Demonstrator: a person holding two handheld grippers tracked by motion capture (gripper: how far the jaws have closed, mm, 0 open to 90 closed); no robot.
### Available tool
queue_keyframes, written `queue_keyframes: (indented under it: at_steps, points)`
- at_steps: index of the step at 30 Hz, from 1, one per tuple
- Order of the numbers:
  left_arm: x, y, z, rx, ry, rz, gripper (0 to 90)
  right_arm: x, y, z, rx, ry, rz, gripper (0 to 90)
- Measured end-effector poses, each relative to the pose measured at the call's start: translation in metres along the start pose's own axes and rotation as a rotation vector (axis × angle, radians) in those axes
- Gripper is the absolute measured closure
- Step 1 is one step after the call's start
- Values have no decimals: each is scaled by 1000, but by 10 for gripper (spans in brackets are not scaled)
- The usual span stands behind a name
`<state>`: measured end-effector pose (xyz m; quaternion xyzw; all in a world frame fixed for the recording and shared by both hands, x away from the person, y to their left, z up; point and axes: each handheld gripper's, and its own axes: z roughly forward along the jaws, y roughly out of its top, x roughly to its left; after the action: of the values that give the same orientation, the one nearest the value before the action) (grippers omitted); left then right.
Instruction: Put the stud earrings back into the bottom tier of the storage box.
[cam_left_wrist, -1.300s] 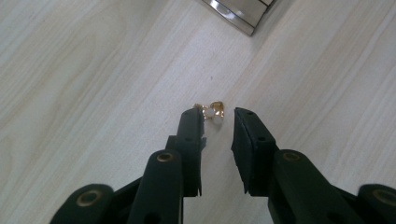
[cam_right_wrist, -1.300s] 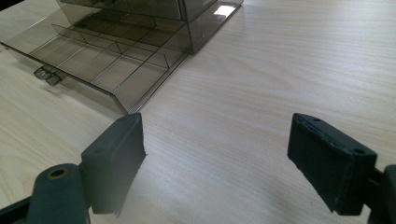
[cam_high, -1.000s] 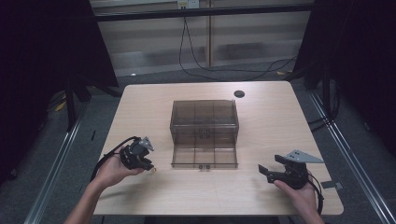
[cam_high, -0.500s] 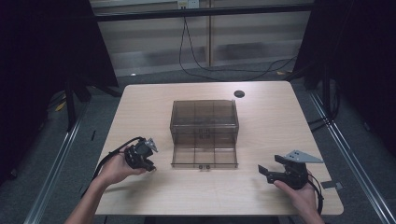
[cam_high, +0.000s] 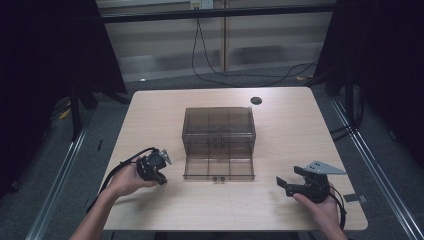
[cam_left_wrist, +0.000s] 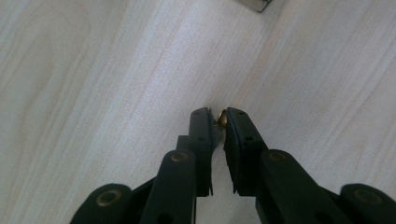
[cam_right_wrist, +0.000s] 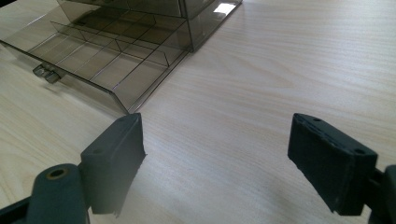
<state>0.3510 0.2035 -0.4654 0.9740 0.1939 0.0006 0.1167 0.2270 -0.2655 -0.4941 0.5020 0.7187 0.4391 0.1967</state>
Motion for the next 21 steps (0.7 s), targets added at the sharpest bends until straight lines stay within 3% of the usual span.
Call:
queue_keyframes:
  at_steps: [9,16,21]
  points:
    - [2,-2,-5,-2,-17,-9,855,0,0,0,1,-3,0,179]
    - [4,-3,-9,-11,-40,10,857,0,0,0,0,-5,1,180]
    - [5,-1,-14,-33,-41,-5,858,0,0,1,5,-7,0,180]
